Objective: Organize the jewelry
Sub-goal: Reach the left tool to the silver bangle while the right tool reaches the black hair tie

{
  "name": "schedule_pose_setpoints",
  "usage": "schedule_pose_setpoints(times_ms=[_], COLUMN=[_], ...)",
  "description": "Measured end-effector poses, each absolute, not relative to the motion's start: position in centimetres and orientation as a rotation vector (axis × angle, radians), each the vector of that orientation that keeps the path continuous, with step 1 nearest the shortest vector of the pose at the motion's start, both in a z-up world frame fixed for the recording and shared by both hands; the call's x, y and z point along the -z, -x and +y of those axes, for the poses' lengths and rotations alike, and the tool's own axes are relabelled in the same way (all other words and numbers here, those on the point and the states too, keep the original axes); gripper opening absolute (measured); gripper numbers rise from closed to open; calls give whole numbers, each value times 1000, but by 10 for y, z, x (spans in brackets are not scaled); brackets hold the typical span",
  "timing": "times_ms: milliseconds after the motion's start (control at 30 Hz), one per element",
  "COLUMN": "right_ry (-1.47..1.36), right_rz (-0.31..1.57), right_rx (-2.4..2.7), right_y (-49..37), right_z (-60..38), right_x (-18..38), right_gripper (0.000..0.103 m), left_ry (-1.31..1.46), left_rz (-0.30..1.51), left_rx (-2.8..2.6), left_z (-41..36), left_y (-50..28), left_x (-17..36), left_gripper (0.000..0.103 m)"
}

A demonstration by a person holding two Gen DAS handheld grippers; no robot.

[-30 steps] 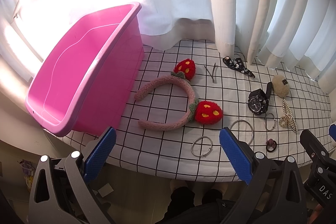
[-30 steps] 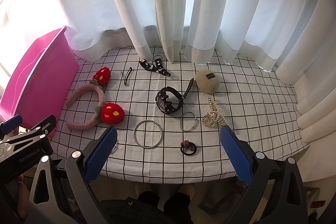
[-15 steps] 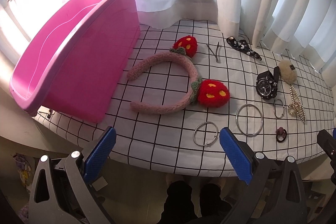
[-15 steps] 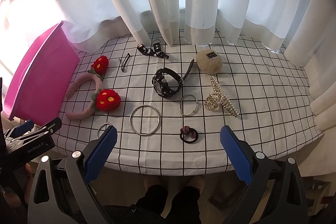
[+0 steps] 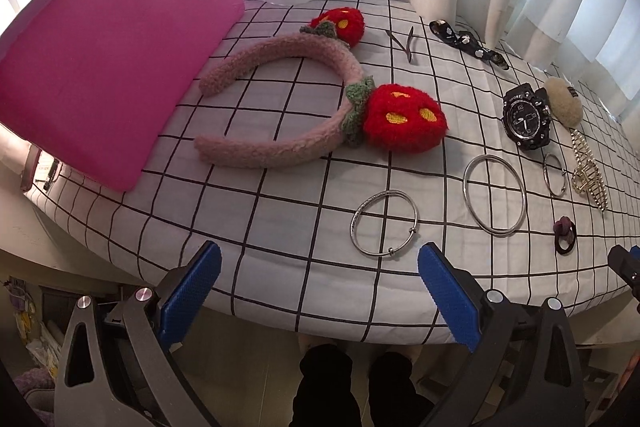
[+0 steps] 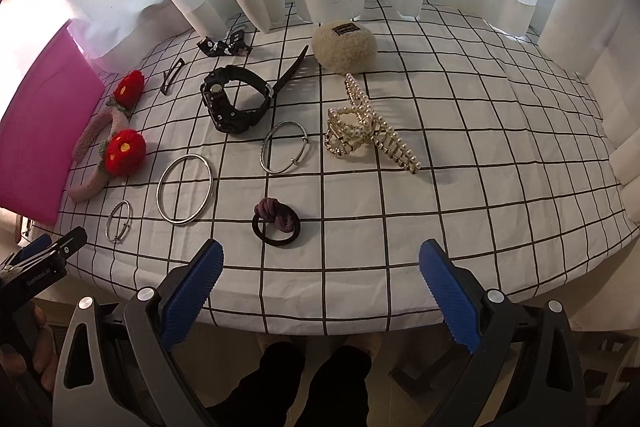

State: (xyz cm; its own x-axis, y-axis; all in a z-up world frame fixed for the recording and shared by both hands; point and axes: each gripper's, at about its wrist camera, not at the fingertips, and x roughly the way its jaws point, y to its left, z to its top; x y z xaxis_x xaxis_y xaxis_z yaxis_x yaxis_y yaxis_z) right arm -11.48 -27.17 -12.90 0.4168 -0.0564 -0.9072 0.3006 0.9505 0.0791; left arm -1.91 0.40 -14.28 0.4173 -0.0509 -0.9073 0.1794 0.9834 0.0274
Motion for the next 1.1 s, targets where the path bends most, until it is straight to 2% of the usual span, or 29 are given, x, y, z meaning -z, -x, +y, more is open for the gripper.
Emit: schedule_pose_setpoints(times_ms=[433, 1100], right_ry=[-149, -48], right_rz=[1118, 1084], right_rx=[113, 151], right_y=[90, 74], right_z=[-250, -244], right_x=[171, 187], right_gripper=[94, 94], left_ry=[-119, -82], left_rz=[1095, 1019], left_rx=[133, 154], left_z=[-18, -18], left_y=[16, 4], left_x=[175, 193], left_gripper=[97, 98])
